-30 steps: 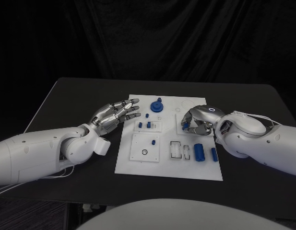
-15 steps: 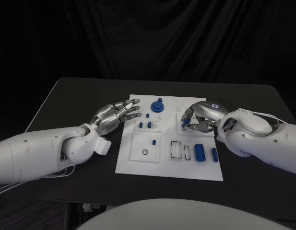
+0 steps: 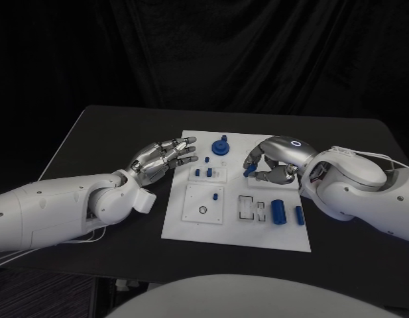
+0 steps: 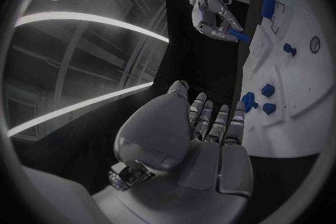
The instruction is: Assemble the parts on the task board
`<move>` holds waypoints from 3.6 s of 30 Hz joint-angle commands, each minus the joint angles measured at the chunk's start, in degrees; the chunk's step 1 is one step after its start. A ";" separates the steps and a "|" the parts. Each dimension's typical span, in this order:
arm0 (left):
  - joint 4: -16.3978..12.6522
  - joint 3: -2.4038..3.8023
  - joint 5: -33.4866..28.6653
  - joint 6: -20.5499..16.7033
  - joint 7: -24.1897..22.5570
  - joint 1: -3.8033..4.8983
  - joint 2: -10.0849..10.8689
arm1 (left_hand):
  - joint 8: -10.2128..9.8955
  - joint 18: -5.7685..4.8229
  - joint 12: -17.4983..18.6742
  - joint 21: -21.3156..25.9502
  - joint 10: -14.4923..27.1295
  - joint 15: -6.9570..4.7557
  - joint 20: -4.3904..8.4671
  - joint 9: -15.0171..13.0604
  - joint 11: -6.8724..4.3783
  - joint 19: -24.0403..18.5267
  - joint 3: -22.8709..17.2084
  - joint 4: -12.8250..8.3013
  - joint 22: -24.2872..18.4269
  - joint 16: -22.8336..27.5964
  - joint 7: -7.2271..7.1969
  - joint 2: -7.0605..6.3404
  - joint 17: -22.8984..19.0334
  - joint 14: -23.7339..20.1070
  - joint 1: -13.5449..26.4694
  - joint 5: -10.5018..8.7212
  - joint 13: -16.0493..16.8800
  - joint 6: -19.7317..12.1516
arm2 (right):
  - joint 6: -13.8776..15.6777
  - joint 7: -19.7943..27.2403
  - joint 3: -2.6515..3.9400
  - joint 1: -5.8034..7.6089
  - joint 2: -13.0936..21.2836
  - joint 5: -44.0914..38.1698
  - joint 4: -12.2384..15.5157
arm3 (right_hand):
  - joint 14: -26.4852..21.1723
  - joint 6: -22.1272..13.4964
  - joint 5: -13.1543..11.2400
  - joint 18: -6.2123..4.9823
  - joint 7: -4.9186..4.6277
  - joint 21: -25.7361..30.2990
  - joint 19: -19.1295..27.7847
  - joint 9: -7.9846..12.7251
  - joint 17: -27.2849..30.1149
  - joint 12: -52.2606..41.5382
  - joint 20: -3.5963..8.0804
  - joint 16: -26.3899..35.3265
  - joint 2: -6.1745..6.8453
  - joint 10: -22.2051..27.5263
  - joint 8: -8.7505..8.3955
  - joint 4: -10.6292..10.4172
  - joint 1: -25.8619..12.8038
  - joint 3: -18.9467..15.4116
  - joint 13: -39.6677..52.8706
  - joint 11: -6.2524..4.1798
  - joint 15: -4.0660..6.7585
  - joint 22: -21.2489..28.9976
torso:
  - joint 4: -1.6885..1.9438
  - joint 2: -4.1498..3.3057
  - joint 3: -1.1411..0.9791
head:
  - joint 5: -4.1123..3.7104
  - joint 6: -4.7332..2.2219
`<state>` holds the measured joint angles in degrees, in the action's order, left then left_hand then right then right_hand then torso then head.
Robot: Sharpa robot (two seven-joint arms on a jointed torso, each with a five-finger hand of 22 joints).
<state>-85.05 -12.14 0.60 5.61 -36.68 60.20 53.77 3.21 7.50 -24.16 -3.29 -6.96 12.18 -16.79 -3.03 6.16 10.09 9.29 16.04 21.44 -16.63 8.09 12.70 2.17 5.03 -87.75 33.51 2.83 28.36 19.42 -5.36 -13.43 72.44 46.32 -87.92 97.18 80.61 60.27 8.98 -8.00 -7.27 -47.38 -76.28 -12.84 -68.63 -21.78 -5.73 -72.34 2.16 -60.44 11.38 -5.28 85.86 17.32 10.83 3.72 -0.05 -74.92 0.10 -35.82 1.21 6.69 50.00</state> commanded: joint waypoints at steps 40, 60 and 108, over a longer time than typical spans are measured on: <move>0.23 0.05 -0.25 0.65 0.00 -0.10 -0.69 | 0.34 -0.64 -0.48 -0.26 -0.26 0.11 0.00 -0.11 0.57 0.44 -0.49 -0.01 -0.10 -0.53 -0.03 0.10 0.15 0.11 -0.51 0.34 0.09 0.69 | -4.36 2.90 -0.12 -7.05 -14.87 -11.88 -6.05 | 0.62 0.57 0.89 1.02 0.62 -1.53 -0.45 -7.77 -1.00 2.05 0.36 -0.56 -0.19 -2.22 3.26 0.97 0.21 -0.46 -0.39 -0.36 0.73 -5.92 | 0.52 0.05 -0.09 | 0.57 0.00; 0.39 0.05 -0.24 1.03 0.24 -0.13 -1.04 | 0.34 -0.67 -0.47 -0.25 -0.28 0.19 0.01 -0.10 0.59 0.46 -0.58 -0.01 -0.12 -0.83 -0.01 0.14 0.20 0.30 -0.56 0.36 0.08 0.66 | -6.16 2.04 -0.13 -7.60 -15.10 -12.05 -7.12 | 0.43 0.49 0.93 0.93 0.57 -0.96 -0.25 -8.03 -0.61 2.26 0.38 -0.21 -0.16 -2.28 3.33 1.15 0.36 -0.41 -0.42 -0.34 0.73 -5.79 | 0.52 0.09 -0.03 | 0.86 0.00; 0.02 0.05 -0.26 0.25 0.43 -0.24 0.07 | 0.54 -0.76 -1.16 -0.38 -0.69 0.16 0.02 -0.19 0.98 0.90 -1.07 -0.18 0.26 -1.43 0.31 0.11 0.26 0.74 -0.91 0.68 0.14 1.48 | 2.36 4.43 -0.20 -1.37 3.66 -1.39 6.81 | -6.25 -9.65 0.38 -0.80 -0.33 13.49 5.99 -0.04 7.39 -13.51 -1.47 7.55 1.05 10.18 -0.82 -3.11 -0.01 -4.33 11.87 1.24 -0.18 -2.95 | 0.45 0.16 -0.11 | -0.38 0.00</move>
<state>-84.83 -12.15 0.60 6.01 -35.57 60.05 53.80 3.42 7.51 -25.07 -3.29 -7.69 12.39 -16.79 -3.17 6.89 10.50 8.50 15.88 21.64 -17.73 8.29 12.69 2.38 5.24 -88.20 33.95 2.89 29.39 21.24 -0.33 -13.56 70.76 49.13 -94.38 102.97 74.49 49.65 9.51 -8.02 -7.47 -34.41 -70.68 -12.70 -61.54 -33.48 -7.12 -65.13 3.16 -50.19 10.17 -8.60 85.67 13.20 21.59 5.12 -0.71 -74.93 0.52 -35.63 1.08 6.66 50.00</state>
